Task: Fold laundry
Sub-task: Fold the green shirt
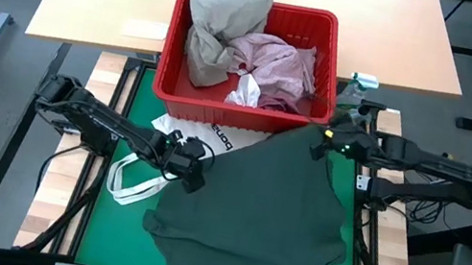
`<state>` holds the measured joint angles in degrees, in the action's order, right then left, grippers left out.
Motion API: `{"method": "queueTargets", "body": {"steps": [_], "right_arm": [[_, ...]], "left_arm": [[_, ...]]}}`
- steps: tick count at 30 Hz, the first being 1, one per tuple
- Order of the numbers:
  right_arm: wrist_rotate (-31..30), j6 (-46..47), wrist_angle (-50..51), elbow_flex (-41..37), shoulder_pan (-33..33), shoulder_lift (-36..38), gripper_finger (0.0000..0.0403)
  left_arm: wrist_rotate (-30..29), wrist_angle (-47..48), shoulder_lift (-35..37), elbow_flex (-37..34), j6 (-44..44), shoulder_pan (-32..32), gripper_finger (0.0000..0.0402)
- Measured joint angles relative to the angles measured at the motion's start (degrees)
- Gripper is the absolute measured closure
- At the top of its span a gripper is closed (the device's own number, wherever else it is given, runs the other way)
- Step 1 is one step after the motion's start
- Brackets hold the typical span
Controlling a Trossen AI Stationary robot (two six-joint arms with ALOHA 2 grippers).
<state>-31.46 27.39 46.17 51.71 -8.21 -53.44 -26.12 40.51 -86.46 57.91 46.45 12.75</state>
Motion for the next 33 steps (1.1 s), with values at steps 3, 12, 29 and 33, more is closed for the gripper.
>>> {"method": "queueTargets", "body": {"steps": [3, 12, 29, 33], "right_arm": [[-2.9, 0.0, 0.5, 0.0, 0.0, 2.0, 0.0398], [-4.4, 0.0, 2.3, 0.0, -0.1, 3.8, 0.0401], [-3.5, -0.2, 6.1, 0.0, -0.1, 3.7, 0.04], [-2.2, -0.2, 7.0, 0.0, -0.1, 3.7, 0.04]], "left_arm": [[-1.3, -0.6, 0.0, 0.1, 0.0, -0.3, 0.0401], [-7.1, -1.1, 0.0, 0.0, -6.5, -3.6, 0.0376], [18.6, 4.6, 0.0, 0.0, -7.7, -11.4, 0.0358], [25.8, 9.4, 0.0, 0.0, -4.6, -9.5, 0.0358]]}}
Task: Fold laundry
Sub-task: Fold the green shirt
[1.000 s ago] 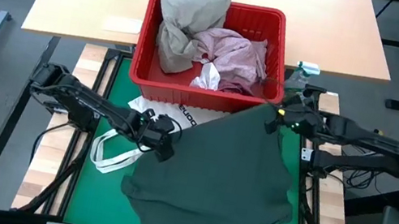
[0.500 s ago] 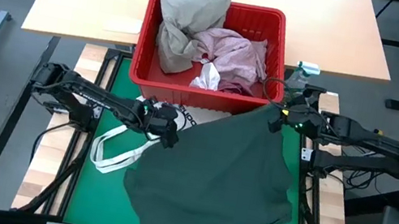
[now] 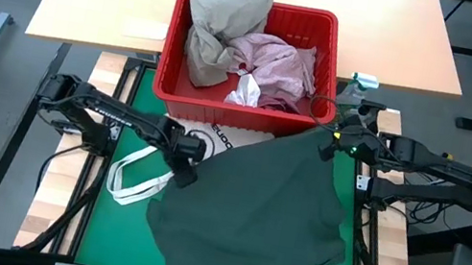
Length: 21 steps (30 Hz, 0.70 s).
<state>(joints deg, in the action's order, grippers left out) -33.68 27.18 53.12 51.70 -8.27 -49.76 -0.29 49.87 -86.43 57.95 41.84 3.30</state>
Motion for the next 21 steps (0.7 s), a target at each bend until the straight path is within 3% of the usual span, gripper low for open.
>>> {"method": "queueTargets", "body": {"steps": [8, 16, 21], "right_arm": [[1.3, 0.0, 0.0, 0.0, 0.0, 0.0, 0.04], [1.4, 0.0, 0.0, 0.0, 0.0, 0.0, 0.04], [1.5, 0.0, 0.0, 0.0, 0.0, 0.0, 0.04]], "left_arm": [[0.6, 6.9, 0.0, -0.4, 5.3, 5.1, 0.0334], [2.3, -2.3, -0.1, -9.6, 15.4, 7.9, 0.0264], [4.8, -10.6, -0.1, -14.0, 19.1, 8.8, 0.0251]]}}
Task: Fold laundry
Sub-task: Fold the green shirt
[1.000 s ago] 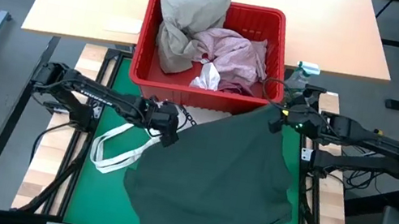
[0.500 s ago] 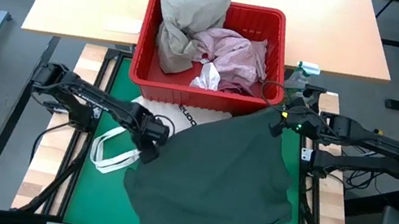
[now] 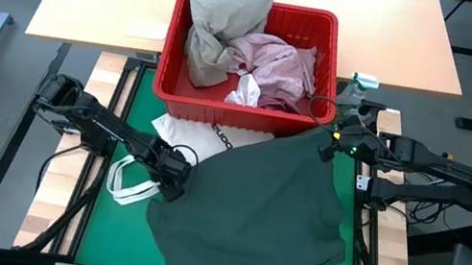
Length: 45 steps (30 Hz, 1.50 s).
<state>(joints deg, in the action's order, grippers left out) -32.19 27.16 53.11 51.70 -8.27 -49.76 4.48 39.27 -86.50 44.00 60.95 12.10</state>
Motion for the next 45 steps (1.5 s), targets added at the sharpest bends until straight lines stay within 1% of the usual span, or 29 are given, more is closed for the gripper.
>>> {"method": "queueTargets", "body": {"steps": [4, 7, 15, 20, 24, 27, 29, 36, 38, 40, 45], "right_arm": [[1.3, 0.0, 0.0, 0.0, 0.0, 0.0, 0.04], [1.8, 0.0, 0.0, 0.0, 0.0, 0.0, 0.04], [1.8, 0.0, 0.0, 0.0, 0.0, 0.0, 0.04], [1.8, 0.0, 0.0, 0.0, 0.0, 0.0, 0.04], [1.8, 0.0, 0.0, 0.0, 0.0, 0.0, 0.04], [1.8, 0.0, 0.0, 0.0, 0.0, 0.0, 0.04], [1.9, 0.0, 0.4, 0.0, 0.0, 0.0, 0.04], [1.9, 0.0, 1.6, 0.0, 0.0, 0.0, 0.04], [1.9, 0.0, 1.6, 0.0, 0.0, 0.0, 0.04], [1.9, 0.0, 1.5, 0.0, 0.0, 0.0, 0.04], [1.9, 0.0, 1.4, 0.0, 0.0, 0.0, 0.04]], "left_arm": [[0.7, -1.3, 0.0, -0.4, 0.0, 0.0, 0.0251], [0.6, -4.0, 0.0, -0.4, -0.8, 0.0, 0.025], [-0.1, -9.9, 0.0, -0.4, -2.6, -0.1, 0.025], [-3.7, -16.1, 0.0, -0.4, -2.5, -0.1, 0.025], [-9.8, -21.2, 0.0, -0.4, -2.6, -0.1, 0.025], [-13.9, -21.4, 0.0, -0.4, -2.6, -0.1, 0.025], [-14.9, -21.5, -0.3, -0.4, -2.6, -0.1, 0.025], [-15.0, -23.3, -2.8, -0.4, -2.6, 0.2, 0.0254], [-15.3, -23.5, -3.6, -0.4, -2.6, 0.5, 0.0268], [-16.3, -23.4, -3.9, -0.4, -2.6, 1.0, 0.0291], [-20.2, -22.7, -3.9, -0.4, -2.6, 1.8, 0.0378]]}}
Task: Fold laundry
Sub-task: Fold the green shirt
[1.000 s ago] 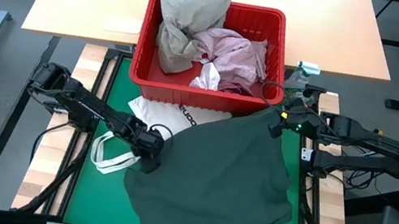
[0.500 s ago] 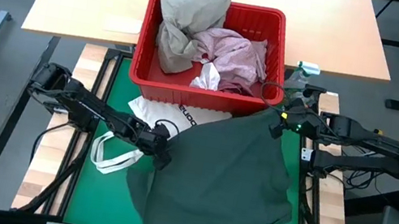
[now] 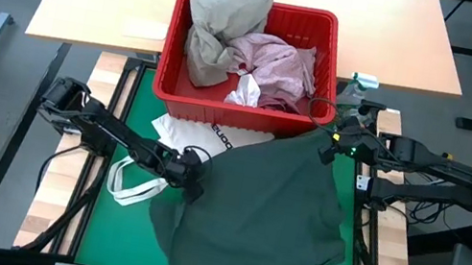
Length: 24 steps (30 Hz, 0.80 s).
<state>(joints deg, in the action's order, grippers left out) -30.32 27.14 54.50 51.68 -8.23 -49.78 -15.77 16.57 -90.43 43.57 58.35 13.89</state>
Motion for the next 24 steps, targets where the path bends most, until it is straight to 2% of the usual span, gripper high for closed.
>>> {"method": "queueTargets", "body": {"steps": [5, 14, 19, 24], "right_arm": [[0.0, 0.0, -0.1, 0.0, 0.0, 0.0, 0.04], [0.0, 0.0, -0.1, 0.0, 0.0, 0.0, 0.04], [0.0, 0.0, -0.3, 0.0, 0.0, 0.0, 0.04], [0.4, 0.0, -0.4, 0.0, 0.0, 0.0, 0.04]], "left_arm": [[-3.4, 1.4, 0.2, 0.0, -0.4, 0.2, 0.0399], [-6.7, 6.5, 4.6, 0.0, -0.5, 0.2, 0.0401], [-10.7, 11.4, 7.7, 0.0, -0.4, 0.9, 0.0401], [-11.1, 14.1, 8.6, 0.0, -0.5, 0.9, 0.0401]]}}
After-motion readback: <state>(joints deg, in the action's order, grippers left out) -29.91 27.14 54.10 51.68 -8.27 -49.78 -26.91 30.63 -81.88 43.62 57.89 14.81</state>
